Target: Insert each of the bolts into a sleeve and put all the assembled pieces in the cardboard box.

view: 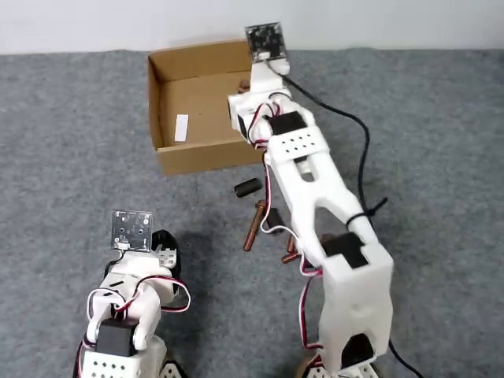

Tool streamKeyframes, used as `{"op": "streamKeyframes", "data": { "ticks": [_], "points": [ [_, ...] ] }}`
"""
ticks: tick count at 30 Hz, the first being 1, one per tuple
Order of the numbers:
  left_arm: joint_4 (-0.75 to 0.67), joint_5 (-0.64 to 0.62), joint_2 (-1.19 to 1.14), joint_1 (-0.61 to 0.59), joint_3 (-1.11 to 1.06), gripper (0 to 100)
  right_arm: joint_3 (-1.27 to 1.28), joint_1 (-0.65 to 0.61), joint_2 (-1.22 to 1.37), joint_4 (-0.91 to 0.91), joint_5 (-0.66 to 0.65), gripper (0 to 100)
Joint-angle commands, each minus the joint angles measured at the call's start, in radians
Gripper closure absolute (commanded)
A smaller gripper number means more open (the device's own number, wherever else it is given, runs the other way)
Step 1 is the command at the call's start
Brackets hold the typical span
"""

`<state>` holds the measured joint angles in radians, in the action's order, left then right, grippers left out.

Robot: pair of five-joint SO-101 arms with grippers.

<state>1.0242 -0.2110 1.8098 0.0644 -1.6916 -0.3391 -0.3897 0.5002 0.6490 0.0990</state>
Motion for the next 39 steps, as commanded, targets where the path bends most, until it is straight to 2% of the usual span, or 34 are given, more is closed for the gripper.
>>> {"op": "streamKeyframes", "data": {
  "ticks": [1, 4, 10, 19, 28, 36, 39],
  "points": [
    [-0.017, 0.009, 0.003, -0.008, 0.007, 100, -0.086, 0.005, 0.035, -0.018, -0.044, 99.0],
    [-0.029, 0.009, 0.003, -0.008, 0.007, 100, -0.087, 0.005, 0.076, 0.031, -0.051, 98.2],
    [-0.032, 0.009, 0.003, -0.008, 0.007, 99, -0.087, 0.005, 0.111, 0.151, -0.075, 85.3],
    [-0.032, 0.009, 0.003, -0.008, 0.007, 99, -0.127, 0.004, -0.005, 0.274, -0.072, 99.3],
    [-0.034, 0.009, 0.003, -0.012, 0.007, 99, -0.127, -0.008, -0.186, 0.579, -0.074, 98.4],
    [-0.035, 0.009, 0.003, -0.014, 0.007, 99, -0.126, -0.038, -0.216, 0.99, -0.074, 98.0],
    [-0.035, 0.009, 0.003, -0.014, 0.007, 99, -0.121, -0.038, -0.214, 1.093, -0.071, 98.0]
  ]
}}
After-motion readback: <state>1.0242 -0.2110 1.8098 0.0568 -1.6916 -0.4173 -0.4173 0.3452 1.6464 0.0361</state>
